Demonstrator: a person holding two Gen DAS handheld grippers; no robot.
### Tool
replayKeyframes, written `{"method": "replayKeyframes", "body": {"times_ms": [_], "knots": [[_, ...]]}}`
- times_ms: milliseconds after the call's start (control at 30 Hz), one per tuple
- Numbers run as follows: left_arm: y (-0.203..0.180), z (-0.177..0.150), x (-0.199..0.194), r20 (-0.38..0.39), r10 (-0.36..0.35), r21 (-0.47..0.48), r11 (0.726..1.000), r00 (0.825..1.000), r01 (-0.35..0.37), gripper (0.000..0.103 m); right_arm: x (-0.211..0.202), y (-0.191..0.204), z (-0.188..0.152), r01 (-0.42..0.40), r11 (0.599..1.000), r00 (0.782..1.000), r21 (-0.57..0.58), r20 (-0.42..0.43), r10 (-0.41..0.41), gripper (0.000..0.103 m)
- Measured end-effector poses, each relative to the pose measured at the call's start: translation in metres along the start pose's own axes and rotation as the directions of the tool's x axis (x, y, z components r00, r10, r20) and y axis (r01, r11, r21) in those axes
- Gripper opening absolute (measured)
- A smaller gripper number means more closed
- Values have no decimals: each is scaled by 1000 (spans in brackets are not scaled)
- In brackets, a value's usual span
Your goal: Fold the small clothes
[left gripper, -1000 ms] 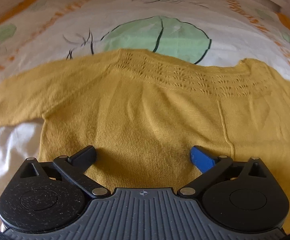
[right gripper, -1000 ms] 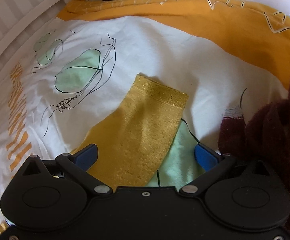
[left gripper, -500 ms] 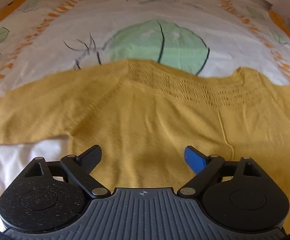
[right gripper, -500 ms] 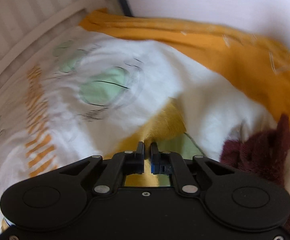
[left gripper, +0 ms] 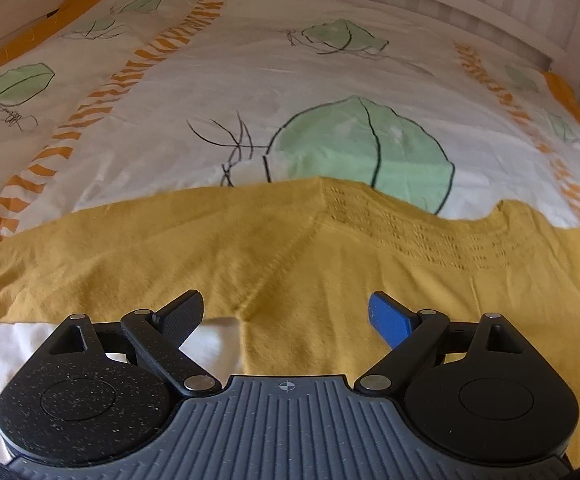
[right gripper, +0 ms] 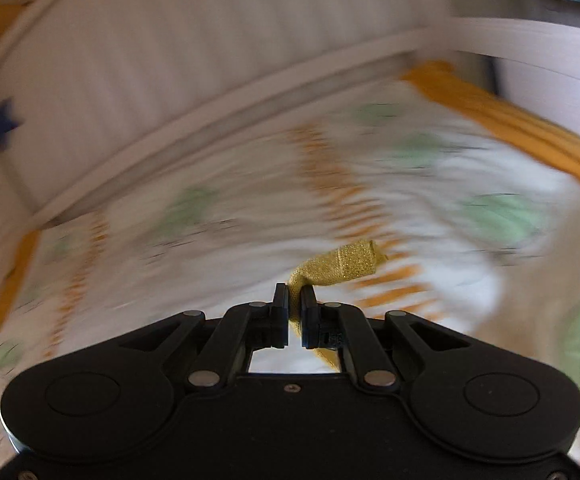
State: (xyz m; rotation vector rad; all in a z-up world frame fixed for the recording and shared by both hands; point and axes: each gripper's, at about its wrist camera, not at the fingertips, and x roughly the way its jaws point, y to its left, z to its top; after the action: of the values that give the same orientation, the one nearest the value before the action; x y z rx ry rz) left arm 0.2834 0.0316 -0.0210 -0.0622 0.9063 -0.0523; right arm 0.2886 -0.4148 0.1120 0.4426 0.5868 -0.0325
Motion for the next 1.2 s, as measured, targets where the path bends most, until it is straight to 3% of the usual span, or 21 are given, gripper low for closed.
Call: {"method": "replayKeyframes", "body": {"times_ms": [167,367,500,567,733,800,867,1033,1200], "knots": [[29,7,-7,28,-26,-86,996,999,29,90,21,95,-47,-168,981,985,-98,-66,162,12],[53,15,-7,46,7,-131,991,999,-1,90,75,164,-133,-279,949,945,-145,-219,244,12],[61,16,-5,40,-15,-155,988,999,21,90,105,185,-194,-294,941,918,-166,-324,229,13],[61,17,-5,43,-20,-143,989,999,25,90,100,196,-218,-301,937,906,-177,-359,224,13],[54,15,1,40,-39,-108,993,998,43,90,95,193,-240,-339,922,871,-188,-432,232,25],[51,14,5,33,-61,-112,992,998,64,90,83,181,-237,-324,922,884,-213,-417,214,58],[47,14,10,22,-76,-112,991,997,78,90,70,170,-231,-287,920,910,-268,-375,175,68],[26,9,24,-15,-110,-66,992,994,109,90,53,137,-215,-181,913,949,-366,-309,64,70],[7,-2,41,-77,-120,2,993,990,120,90,38,102,-211,-110,915,961,-387,-276,-1,76]]}}
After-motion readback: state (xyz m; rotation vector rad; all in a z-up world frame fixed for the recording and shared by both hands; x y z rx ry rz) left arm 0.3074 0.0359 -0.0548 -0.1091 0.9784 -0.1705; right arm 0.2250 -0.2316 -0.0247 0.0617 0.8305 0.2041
